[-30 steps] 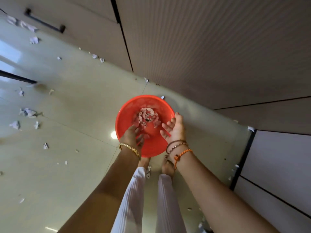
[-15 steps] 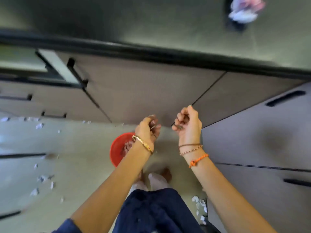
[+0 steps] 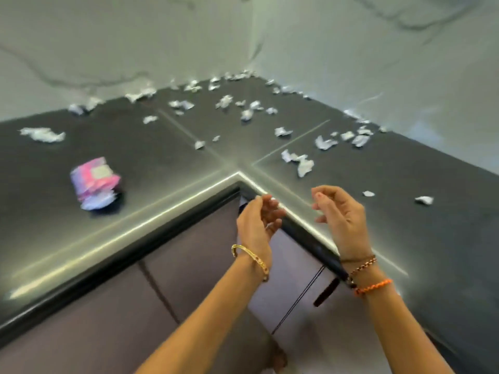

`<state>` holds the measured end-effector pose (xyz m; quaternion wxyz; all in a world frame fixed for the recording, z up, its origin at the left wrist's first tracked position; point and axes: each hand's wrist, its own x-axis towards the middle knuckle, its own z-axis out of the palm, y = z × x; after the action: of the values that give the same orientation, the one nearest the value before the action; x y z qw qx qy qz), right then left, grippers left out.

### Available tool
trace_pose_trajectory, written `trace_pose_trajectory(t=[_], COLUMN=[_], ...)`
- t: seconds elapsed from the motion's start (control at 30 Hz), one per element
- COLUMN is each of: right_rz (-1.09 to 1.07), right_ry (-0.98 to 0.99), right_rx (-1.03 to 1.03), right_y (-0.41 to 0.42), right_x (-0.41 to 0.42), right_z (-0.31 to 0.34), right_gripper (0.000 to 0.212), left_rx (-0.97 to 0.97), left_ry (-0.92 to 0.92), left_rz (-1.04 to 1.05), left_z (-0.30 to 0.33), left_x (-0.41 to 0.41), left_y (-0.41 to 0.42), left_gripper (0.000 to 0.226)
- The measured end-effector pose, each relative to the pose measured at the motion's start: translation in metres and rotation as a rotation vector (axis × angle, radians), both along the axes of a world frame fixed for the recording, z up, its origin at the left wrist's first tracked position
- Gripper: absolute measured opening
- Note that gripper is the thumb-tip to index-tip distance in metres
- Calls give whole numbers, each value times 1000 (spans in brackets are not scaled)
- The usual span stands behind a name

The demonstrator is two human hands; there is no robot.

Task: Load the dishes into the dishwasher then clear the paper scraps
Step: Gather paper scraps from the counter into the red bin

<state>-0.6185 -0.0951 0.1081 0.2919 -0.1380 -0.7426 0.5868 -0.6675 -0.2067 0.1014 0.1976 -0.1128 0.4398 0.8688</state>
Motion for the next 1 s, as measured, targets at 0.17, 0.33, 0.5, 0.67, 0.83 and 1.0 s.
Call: trace_pose_trajectory(t=[0.17, 0.33, 0.5, 0.67, 0.83, 1.0], right_rz=[-195, -57, 144, 56, -59, -403], right_ry=[-106, -210, -345, -326, -386, 50], right_rx=[287, 581, 841, 1090, 926, 186], right_y=[96, 128, 122, 108, 111, 117], right_x=[-49, -100, -163, -207, -204, -192], right_z=[-8, -23, -39, -45, -47, -38], right_gripper=[26, 68, 65, 29, 43, 43], left_rx=[20, -50, -175, -158, -115, -8], left_ry=[62, 58, 95, 0, -27, -62], left_rz=[132, 325, 432, 364, 176, -310], left_z=[0, -7, -14, -17, -14, -17], left_x=[-60, -112, -154, -182, -192, -192], left_y=[83, 120, 127, 129, 140, 156], left_gripper=[18, 21, 23, 22, 19, 29])
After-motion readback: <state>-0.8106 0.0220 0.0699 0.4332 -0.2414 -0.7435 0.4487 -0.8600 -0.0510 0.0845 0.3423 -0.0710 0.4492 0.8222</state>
